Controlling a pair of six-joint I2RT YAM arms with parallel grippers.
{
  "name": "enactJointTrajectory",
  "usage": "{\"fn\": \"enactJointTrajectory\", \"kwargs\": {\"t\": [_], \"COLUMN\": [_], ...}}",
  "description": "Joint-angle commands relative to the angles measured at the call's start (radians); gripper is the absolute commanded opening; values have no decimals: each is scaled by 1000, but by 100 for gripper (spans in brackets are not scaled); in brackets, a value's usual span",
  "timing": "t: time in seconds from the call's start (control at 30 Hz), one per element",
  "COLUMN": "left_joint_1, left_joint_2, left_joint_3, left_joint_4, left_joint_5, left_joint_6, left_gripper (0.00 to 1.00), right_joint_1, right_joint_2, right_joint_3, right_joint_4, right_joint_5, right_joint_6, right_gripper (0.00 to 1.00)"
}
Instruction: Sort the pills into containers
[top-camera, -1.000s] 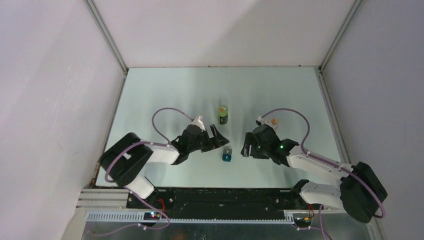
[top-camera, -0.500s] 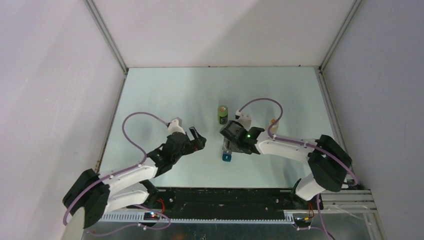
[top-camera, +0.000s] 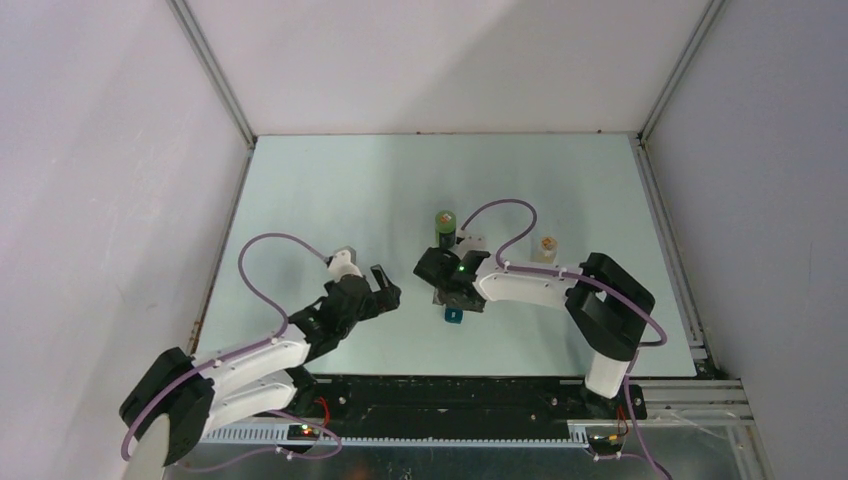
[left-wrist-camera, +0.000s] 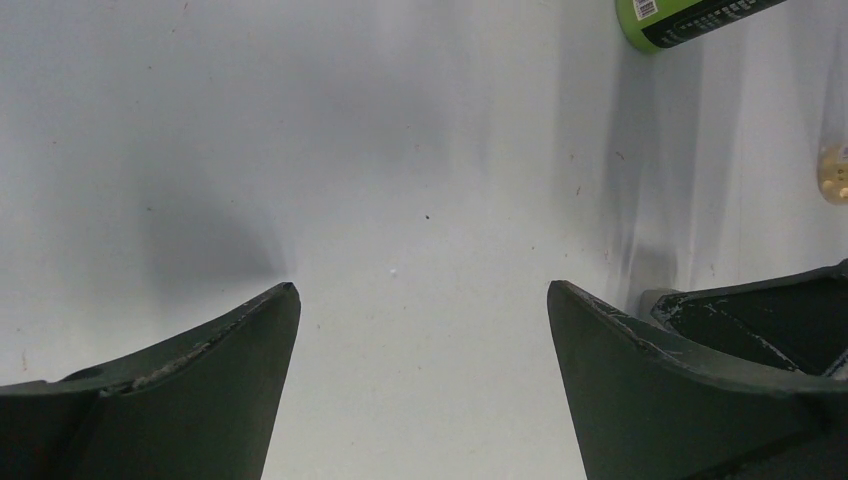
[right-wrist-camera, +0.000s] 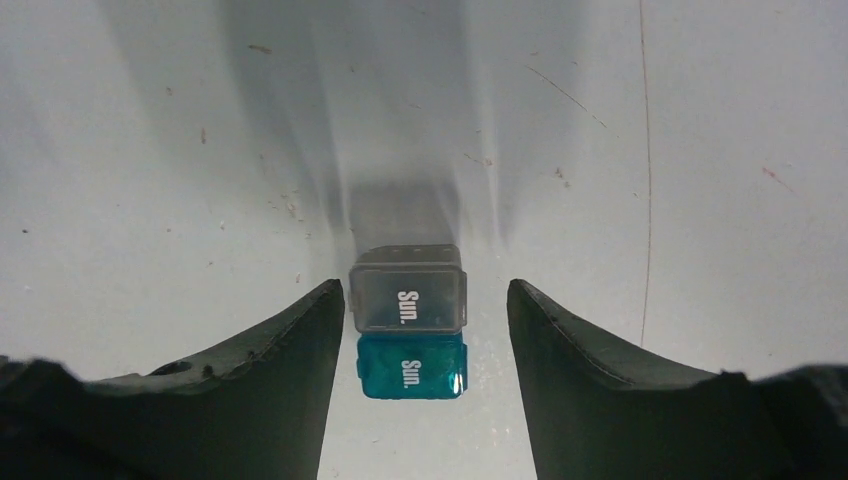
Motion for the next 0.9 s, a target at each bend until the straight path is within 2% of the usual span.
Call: {"fn": "enactJointTrajectory", "kwargs": {"t": [0.0, 0.2, 0.4, 0.47, 0.57, 0.63, 0.73, 0.87], "left_joint_1": [-4, -3, -2, -3, -3, -3, -2, -2], "left_joint_2": [-56, -85, -85, -84, -84, -83, -88, -88], "left_joint_3": [-22, -48, -69, -71, -74, -80, -108, -148], "left_joint_4": [30, 40, 66, 70, 82, 96, 173, 342], "left_joint_5": [-22, 2, 43, 54, 81, 101, 153, 318], "left_joint_6": [18, 15, -5, -6, -5, -3, 2, 9], "left_gripper": [99, 99, 98, 98, 97, 95, 93, 93], "right_joint_1": [15, 14, 11, 10, 9, 9, 5, 1], "right_joint_2": [21, 49, 67, 73, 77, 67, 45, -10], "right_joint_3": [59, 78, 80, 80, 80, 80, 81, 80], "right_joint_4": [-75, -79, -71, -61, -43, -36, -29, 8], "right_joint_5": [78, 65, 27, 15, -4, -6, 1, -6], "right_joint_6": [69, 71, 80, 81, 69, 61, 38, -27], "right_gripper": [62, 57, 57, 55, 43, 38, 36, 35]}}
